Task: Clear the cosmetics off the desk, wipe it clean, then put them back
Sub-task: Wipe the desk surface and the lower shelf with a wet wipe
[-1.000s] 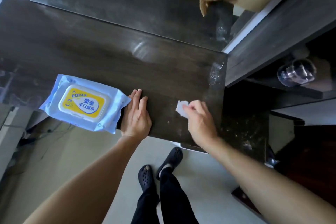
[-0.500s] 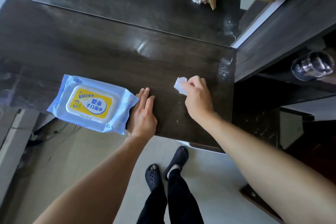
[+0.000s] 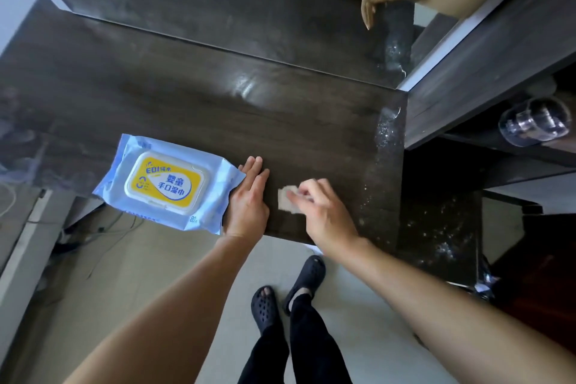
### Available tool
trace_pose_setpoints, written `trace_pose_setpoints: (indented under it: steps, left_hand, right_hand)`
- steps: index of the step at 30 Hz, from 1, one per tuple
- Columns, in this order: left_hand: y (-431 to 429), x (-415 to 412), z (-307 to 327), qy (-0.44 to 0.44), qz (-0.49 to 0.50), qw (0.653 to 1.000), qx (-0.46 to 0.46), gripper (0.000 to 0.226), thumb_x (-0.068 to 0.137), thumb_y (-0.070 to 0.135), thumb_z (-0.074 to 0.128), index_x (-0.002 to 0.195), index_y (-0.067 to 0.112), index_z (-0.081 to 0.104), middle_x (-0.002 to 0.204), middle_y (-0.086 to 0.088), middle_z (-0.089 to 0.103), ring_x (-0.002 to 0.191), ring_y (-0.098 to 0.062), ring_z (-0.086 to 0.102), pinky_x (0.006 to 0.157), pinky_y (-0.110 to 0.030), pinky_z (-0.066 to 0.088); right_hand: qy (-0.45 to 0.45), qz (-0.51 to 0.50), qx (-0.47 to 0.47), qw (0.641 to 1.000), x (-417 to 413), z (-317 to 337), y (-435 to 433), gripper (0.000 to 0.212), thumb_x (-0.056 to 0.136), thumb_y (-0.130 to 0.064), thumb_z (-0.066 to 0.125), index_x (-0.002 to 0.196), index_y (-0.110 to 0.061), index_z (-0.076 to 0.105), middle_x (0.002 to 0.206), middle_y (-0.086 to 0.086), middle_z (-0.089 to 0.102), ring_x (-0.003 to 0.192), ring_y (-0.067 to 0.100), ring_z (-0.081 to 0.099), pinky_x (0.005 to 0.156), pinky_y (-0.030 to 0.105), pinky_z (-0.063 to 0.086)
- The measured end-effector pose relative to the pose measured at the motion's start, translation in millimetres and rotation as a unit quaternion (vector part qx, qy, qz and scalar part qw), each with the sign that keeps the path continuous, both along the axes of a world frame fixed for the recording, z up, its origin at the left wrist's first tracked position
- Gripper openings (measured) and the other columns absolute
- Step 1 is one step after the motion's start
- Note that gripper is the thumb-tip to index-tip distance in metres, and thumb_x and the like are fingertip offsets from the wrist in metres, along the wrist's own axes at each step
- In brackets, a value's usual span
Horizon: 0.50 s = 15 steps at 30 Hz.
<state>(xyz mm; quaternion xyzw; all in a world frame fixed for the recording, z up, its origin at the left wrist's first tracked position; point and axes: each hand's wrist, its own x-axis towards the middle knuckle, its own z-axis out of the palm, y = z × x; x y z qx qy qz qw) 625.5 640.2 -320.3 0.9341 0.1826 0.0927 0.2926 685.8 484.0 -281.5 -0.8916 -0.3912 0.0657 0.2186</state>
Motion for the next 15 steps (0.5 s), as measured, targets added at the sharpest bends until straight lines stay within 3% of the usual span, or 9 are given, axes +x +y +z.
trace_pose_setpoints:
  steps: [2,5,7,9,13,15]
  left_hand:
    - [3,-1,1,0.004,0.0,1.0,-0.022,0.065,0.06,-0.024,0.04,0.12,-0.007,0.059,0.14,-0.02,0.047,0.133,-0.04,0.038,0.113,-0.044,0.025]
    - [1,-2,7,-0.001,0.01,0.999,-0.03,0.063,0.061,-0.026,0.044,0.119,-0.006,0.06,0.14,-0.02,0.046,0.134,-0.04,0.038,0.113,-0.044,0.025]
    - [-6,2,10,-0.001,0.025,1.0,-0.017,0.053,0.065,-0.021,0.041,0.112,-0.009,0.062,0.136,-0.024,0.05,0.129,-0.043,0.043,0.107,-0.053,0.034]
    - [-15,9,13,-0.001,0.049,0.999,0.0,0.043,0.071,-0.011,0.035,0.104,-0.011,0.063,0.13,-0.028,0.053,0.125,-0.045,0.047,0.104,-0.057,0.035]
    - [-29,14,10,0.024,0.058,0.997,0.045,0.038,0.081,0.0,0.032,0.106,-0.007,0.059,0.131,-0.03,0.05,0.128,-0.044,0.043,0.108,-0.056,0.031]
    - [-29,14,8,0.025,0.059,0.996,0.055,0.04,0.082,0.002,0.029,0.108,-0.006,0.058,0.132,-0.03,0.05,0.13,-0.043,0.04,0.109,-0.056,0.029]
  right_hand:
    - [0.013,0.109,-0.028,0.994,-34,2,-29,0.035,0.086,0.001,0.04,0.106,-0.013,0.065,0.094,0.007,0.055,0.085,0.025,0.052,0.067,0.032,0.048]
    - [0.041,0.193,-0.064,0.978,-53,12,-78,0.029,0.073,0.001,0.046,0.081,-0.019,0.065,0.085,0.001,0.055,0.081,0.017,0.047,0.059,0.022,0.042]
    - [0.081,0.134,-0.066,0.985,-38,27,-87,0.024,0.076,-0.002,0.05,0.079,-0.02,0.065,0.088,-0.001,0.055,0.084,0.014,0.048,0.061,0.017,0.038]
    - [0.115,0.009,-0.053,0.992,-2,47,-78,0.015,0.084,-0.011,0.054,0.085,-0.021,0.065,0.094,-0.003,0.054,0.087,0.009,0.049,0.068,0.019,0.042]
    - [0.07,-0.131,-0.038,0.988,116,76,-38,0.01,0.086,-0.021,0.056,0.077,-0.021,0.061,0.092,0.003,0.051,0.087,0.021,0.047,0.072,0.031,0.037]
    - [-0.002,-0.148,-0.158,0.976,174,75,-21,0.011,0.088,-0.018,0.057,0.09,-0.02,0.067,0.101,0.008,0.05,0.099,0.028,0.045,0.081,0.035,0.038]
